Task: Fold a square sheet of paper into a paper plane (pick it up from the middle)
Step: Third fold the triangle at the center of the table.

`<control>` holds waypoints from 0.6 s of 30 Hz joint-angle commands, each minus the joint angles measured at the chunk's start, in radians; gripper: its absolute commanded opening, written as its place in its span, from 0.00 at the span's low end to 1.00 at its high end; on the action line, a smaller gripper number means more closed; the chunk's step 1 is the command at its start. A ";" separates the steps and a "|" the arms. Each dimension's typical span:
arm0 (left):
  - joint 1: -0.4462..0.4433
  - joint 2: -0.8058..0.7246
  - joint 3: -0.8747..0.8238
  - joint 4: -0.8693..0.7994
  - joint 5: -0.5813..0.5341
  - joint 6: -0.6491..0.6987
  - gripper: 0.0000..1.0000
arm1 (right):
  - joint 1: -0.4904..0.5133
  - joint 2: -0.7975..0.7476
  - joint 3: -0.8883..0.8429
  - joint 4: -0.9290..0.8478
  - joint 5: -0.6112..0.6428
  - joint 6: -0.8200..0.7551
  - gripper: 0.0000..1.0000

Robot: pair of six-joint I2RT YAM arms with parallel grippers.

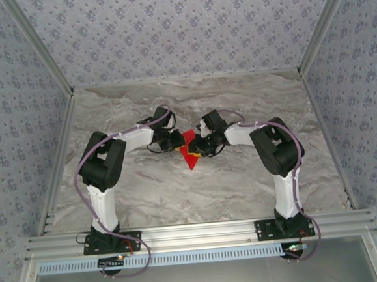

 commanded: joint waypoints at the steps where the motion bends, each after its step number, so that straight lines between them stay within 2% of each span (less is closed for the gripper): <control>1: 0.028 -0.093 0.000 -0.031 -0.046 -0.031 0.22 | 0.002 0.050 -0.018 -0.087 0.080 -0.022 0.26; 7: 0.052 -0.182 -0.094 0.018 -0.054 -0.078 0.23 | 0.004 0.051 -0.029 -0.087 0.087 -0.024 0.40; 12: 0.052 -0.221 -0.147 0.074 0.003 -0.089 0.24 | 0.003 0.051 -0.037 -0.085 0.090 -0.028 0.44; 15: 0.044 -0.219 -0.157 0.103 0.061 -0.085 0.22 | 0.001 0.051 -0.039 -0.088 0.094 -0.031 0.40; 18: 0.023 -0.204 -0.156 0.124 0.104 -0.079 0.19 | -0.001 0.052 -0.044 -0.100 0.106 -0.038 0.29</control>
